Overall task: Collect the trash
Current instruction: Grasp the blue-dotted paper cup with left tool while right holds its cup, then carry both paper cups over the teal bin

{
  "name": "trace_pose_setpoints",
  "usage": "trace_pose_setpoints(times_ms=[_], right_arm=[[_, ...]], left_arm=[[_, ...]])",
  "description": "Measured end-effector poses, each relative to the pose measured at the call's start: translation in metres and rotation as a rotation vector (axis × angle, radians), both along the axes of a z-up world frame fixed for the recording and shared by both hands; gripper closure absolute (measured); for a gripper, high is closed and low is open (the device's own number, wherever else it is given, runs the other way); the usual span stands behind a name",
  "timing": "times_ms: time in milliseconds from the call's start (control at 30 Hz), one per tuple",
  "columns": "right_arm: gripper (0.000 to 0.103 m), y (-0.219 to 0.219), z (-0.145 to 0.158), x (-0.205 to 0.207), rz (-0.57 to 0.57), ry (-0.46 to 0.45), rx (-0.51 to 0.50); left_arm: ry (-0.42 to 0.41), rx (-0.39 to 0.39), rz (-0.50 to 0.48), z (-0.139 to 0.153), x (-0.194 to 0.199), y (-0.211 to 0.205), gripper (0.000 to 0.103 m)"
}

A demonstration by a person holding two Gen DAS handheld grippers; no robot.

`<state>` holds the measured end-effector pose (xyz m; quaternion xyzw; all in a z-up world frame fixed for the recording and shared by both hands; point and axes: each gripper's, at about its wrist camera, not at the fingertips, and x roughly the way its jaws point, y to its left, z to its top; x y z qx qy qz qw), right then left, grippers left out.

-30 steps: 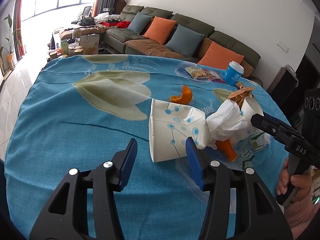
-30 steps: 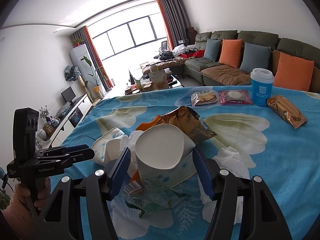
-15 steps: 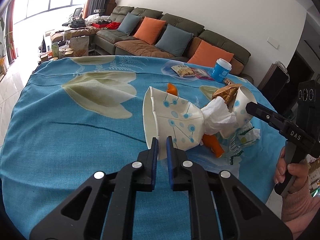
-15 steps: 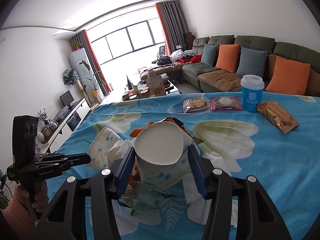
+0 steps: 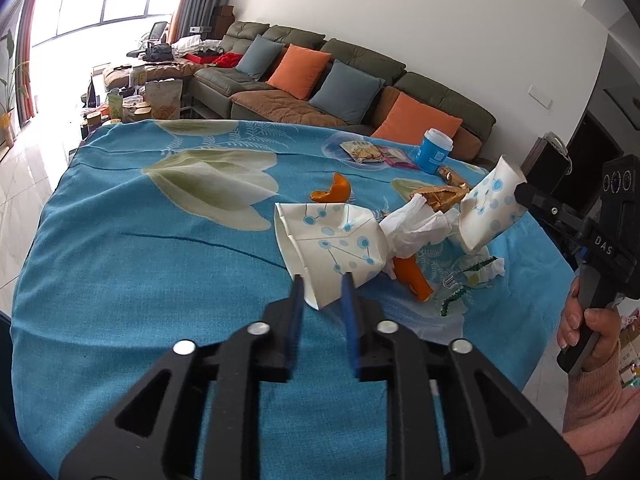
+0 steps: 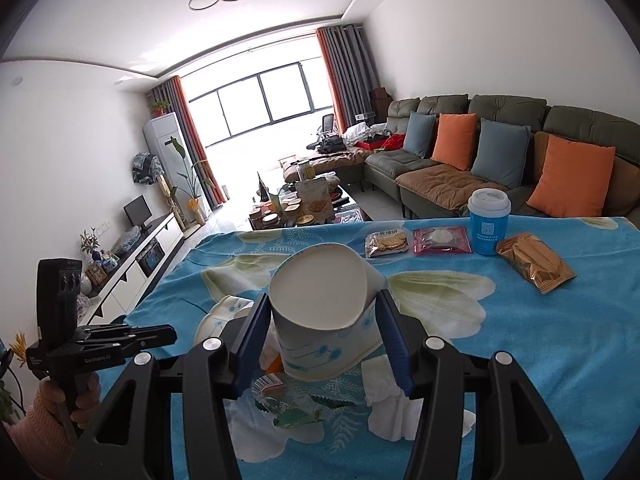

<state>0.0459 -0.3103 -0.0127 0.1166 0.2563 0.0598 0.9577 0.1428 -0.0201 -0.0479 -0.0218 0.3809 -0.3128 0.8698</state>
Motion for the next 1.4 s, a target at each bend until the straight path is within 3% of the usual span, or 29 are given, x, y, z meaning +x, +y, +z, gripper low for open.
trace_pose_setpoints(times_ms=[300, 367, 467, 567, 833, 967, 1167, 1400], right_arm=[[0.051, 0.001, 0.009, -0.010, 0.010, -0.027, 0.007], [0.051, 0.001, 0.011, -0.012, 0.015, -0.034, 0.009], [0.051, 0.002, 0.013, -0.011, 0.030, -0.041, 0.022], [0.051, 0.005, 0.011, -0.008, 0.049, -0.039, 0.037], [0.051, 0.022, 0.004, 0.003, 0.101, -0.024, 0.049], [0.051, 0.027, 0.001, 0.006, 0.119, -0.015, 0.059], [0.051, 0.035, -0.003, 0.008, 0.146, -0.002, 0.082], [0.051, 0.053, -0.004, 0.016, 0.205, 0.002, 0.104]], left_arm=[[0.089, 0.008, -0.039, -0.019, 0.026, -0.025, 0.067], [0.075, 0.013, -0.057, -0.019, 0.026, -0.029, 0.067], [0.052, 0.025, -0.075, -0.016, 0.023, -0.034, 0.088], [0.029, 0.029, -0.080, -0.013, 0.018, -0.034, 0.097], [0.021, 0.022, -0.099, -0.012, 0.008, -0.034, 0.098], [0.051, 0.024, -0.107, -0.020, 0.010, -0.036, 0.090], [0.034, 0.026, -0.094, -0.021, 0.005, -0.035, 0.099], [-0.019, 0.013, -0.023, -0.005, -0.013, -0.004, 0.100]])
